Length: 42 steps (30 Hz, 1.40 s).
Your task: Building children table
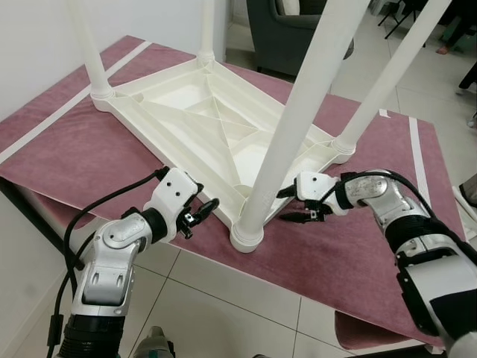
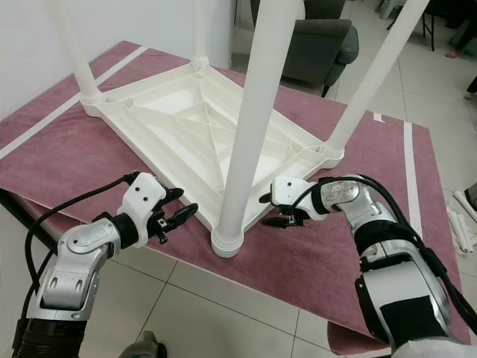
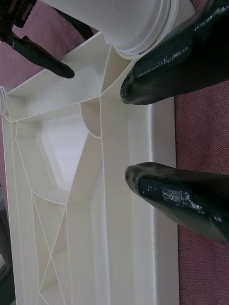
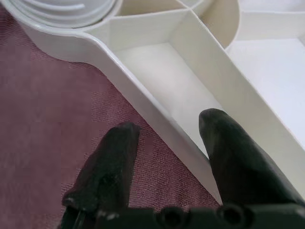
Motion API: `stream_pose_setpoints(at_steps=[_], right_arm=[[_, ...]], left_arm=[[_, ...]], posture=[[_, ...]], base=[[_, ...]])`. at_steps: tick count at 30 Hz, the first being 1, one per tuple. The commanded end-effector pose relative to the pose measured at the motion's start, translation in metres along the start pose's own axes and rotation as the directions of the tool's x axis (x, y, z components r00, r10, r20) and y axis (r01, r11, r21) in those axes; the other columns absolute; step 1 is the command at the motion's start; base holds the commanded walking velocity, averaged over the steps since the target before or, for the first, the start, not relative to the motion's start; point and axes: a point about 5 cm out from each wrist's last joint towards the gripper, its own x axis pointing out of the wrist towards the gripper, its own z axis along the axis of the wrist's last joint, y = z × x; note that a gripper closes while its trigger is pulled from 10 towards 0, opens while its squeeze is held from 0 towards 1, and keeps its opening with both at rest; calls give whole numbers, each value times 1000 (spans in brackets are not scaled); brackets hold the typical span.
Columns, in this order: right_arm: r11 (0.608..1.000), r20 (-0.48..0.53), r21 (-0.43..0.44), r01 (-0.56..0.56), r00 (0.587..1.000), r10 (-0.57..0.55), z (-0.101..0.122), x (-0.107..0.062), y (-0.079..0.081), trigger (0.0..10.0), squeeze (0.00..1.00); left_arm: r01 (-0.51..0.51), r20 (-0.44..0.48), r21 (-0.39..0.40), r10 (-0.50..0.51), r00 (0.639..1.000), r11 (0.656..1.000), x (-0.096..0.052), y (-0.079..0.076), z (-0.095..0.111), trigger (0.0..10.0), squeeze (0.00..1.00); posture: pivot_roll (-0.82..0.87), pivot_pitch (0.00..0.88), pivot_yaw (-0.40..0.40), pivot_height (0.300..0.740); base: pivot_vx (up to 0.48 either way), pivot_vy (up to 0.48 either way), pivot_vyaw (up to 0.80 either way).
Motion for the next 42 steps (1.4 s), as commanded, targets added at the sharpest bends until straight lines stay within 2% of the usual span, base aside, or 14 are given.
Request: stream_pose_setpoints(at_steps=[1,3,5,8,12,18,19,20,21,22,30,33,38,42], right_arm=[[998,-67,-55,9,998,-13,-1,-7,-7,10000,0],[998,-67,-55,9,998,-13,-1,-7,-7,10000,0],[991,-143,-125,50,987,-68,0,-9,-18,10000,0],[981,-183,-192,29,981,-65,2,-2,-19,10000,0],[973,-209,-231,-7,977,-43,2,3,-16,10000,0],[959,-282,-281,-47,959,-36,-1,6,-16,10000,0],[957,-293,-285,-48,955,-39,-2,6,-17,6392,0],[957,-293,-285,-48,955,-39,-2,6,-17,6392,0],[959,-297,-279,-46,954,-41,-3,6,-17,2392,0],[961,-300,-274,-47,953,-39,-3,7,-17,0,0],[967,-261,-250,-55,965,-12,0,7,-16,0,0],[966,-210,-235,-110,976,60,4,8,-10,0,0],[960,-166,-229,-162,978,126,6,13,-1,0,0],[962,-41,-226,-151,989,145,19,27,8,0,0]], left_arm=[[-137,-6,-4,137,991,991,2,5,-2,10000,0],[-137,-6,-4,137,991,991,2,5,-2,10000,0],[-135,-4,-6,135,991,991,2,5,-2,10000,0],[-122,-15,-1,122,992,993,4,2,-2,10000,0],[-102,-29,25,102,994,995,6,0,-3,10000,0],[-76,-167,92,91,982,993,21,7,-22,10000,0],[-91,-203,88,107,973,992,26,11,-27,10000,0],[-91,-203,88,107,973,992,26,11,-27,10000,0],[-123,-234,95,143,962,988,32,17,-30,10000,0],[-179,-268,88,196,943,980,41,29,-33,10000,0],[-235,-260,103,254,932,967,55,47,-28,10000,0],[-247,-218,126,269,938,961,69,61,-12,10000,0],[-243,-194,133,265,944,961,75,64,-4,10000,0],[-225,-170,131,245,955,966,84,63,4,10000,0]], posture=[[181,50,-46,740],[181,50,-46,740],[184,52,-48,740],[198,53,-54,740],[205,56,-59,740],[218,58,-69,740],[219,57,-71,740],[219,57,-71,740],[218,57,-71,740],[209,56,-69,740],[188,55,-59,740],[172,51,-52,740],[165,49,-47,740],[164,45,-47,740]], base=[[0,0,0],[0,0,0],[0,0,0],[0,0,0],[0,0,0],[0,0,0],[0,0,0],[0,0,0],[0,0,0],[0,0,0],[0,0,0],[0,0,0],[0,0,0],[0,0,0]])
